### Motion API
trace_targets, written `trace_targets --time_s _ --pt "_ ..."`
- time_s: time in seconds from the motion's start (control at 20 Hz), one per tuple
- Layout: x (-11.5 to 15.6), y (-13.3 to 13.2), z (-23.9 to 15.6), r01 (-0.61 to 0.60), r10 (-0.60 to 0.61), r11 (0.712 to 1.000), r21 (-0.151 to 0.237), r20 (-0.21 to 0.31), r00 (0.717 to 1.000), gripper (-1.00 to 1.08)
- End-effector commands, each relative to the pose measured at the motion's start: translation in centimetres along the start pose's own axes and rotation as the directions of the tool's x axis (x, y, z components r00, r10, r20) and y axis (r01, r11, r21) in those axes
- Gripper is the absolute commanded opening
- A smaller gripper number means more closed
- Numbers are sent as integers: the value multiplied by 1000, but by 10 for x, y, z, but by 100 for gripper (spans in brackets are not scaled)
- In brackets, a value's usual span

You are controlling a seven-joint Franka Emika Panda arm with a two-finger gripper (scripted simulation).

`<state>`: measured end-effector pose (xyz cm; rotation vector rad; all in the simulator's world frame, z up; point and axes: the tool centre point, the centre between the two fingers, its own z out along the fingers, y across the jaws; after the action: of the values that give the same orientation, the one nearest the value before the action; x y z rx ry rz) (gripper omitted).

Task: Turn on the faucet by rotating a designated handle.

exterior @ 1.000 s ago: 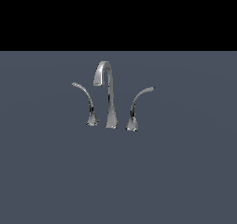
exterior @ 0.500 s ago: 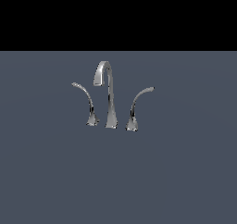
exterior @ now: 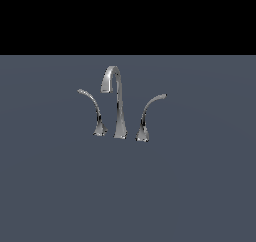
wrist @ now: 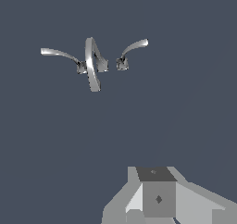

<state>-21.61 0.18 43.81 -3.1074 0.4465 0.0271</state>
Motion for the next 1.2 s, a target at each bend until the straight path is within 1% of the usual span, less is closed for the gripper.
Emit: trace_targets --time_s 0.0,0.25,0.4,0.55,0.85,1.15 --pt "9 -7 12 -62 62 998 1 0 998 -100" --pt "31 -19 35 -188 188 982 3 -1 982 -100" --pt "44 -25 49 -263 263 965 5 -1 965 -100" --pt "59 -30 63 -336 336 942 6 -1 942 -100" --pt "88 -36 91 -477 477 879 9 -1 879 -100" --pt "119 -38 119 -606 606 795 11 0 795 -100"
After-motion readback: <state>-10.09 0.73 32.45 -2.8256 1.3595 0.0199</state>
